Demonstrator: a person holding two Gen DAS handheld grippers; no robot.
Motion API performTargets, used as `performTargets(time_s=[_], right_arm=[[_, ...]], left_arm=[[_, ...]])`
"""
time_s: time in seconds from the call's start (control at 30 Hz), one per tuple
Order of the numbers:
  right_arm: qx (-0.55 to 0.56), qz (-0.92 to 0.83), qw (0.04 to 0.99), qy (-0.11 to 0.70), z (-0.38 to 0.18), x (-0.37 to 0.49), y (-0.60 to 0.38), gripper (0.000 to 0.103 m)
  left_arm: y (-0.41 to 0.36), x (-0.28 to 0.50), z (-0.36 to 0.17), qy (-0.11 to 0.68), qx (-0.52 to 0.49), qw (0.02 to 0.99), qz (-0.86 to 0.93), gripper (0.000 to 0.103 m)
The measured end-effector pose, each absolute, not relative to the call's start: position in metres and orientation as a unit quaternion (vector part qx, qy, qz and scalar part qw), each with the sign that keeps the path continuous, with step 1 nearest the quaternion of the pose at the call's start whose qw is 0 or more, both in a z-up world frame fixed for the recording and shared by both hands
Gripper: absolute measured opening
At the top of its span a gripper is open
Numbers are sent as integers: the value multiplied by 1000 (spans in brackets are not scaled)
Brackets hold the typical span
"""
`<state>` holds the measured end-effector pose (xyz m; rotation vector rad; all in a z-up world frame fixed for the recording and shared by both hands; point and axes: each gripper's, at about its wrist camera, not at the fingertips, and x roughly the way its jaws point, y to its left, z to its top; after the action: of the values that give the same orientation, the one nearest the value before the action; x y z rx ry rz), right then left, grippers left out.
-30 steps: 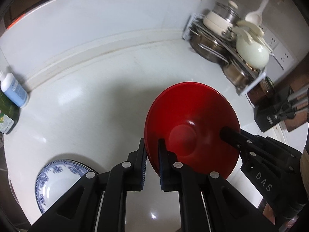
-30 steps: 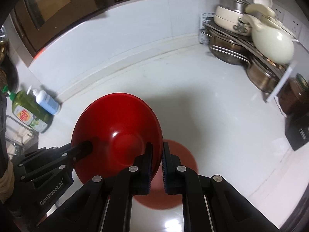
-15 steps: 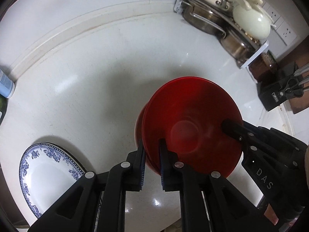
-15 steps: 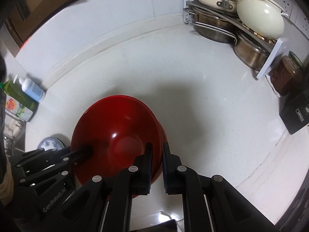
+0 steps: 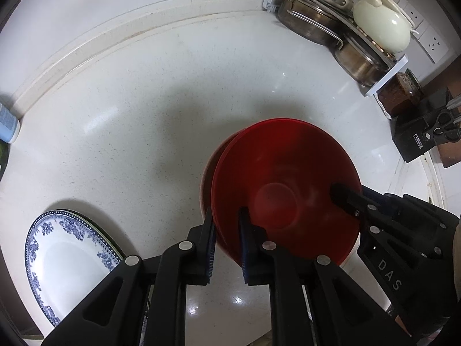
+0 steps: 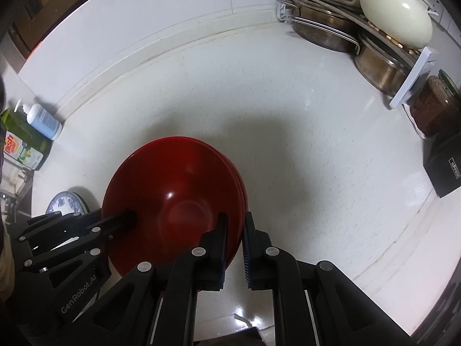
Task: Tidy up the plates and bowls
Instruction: 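Carry the red-and-black bowl and lower it into the pink bowl, then close the right gripper on the rims of the nested bowls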
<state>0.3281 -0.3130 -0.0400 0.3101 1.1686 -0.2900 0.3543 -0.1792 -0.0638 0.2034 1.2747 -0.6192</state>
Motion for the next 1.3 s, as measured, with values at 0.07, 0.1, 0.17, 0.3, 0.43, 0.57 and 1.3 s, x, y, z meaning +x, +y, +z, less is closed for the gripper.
performTargets(time_s=[0.07,0.1,0.17,0.3,0.43,0.57,1.3], right_arm=[[143,-136,812,549,-42,330,-313,12],[143,-137,812,549,-43,330,-313,12],[140,-136,812,549,-44,330,-313,12],[140,-136,813,548,-44,329,-312,12],[143,-136,815,545,-43,328,-312,13],[152,-143,820,534,-35,325,-313,25],[223,-186,822,489,-39,306,-318,52]], left_arm=[[-180,354,-64,583,94,755,-284,15],[-180,354,-64,582,96,756,-285,15],[-181,353,-63,580,98,758,-283,16],[-181,352,-63,577,101,759,-285,21],[-179,351,-50,553,108,776,-282,40],[-172,351,-34,521,115,803,-266,50],[-159,361,-53,525,120,804,-252,77]])
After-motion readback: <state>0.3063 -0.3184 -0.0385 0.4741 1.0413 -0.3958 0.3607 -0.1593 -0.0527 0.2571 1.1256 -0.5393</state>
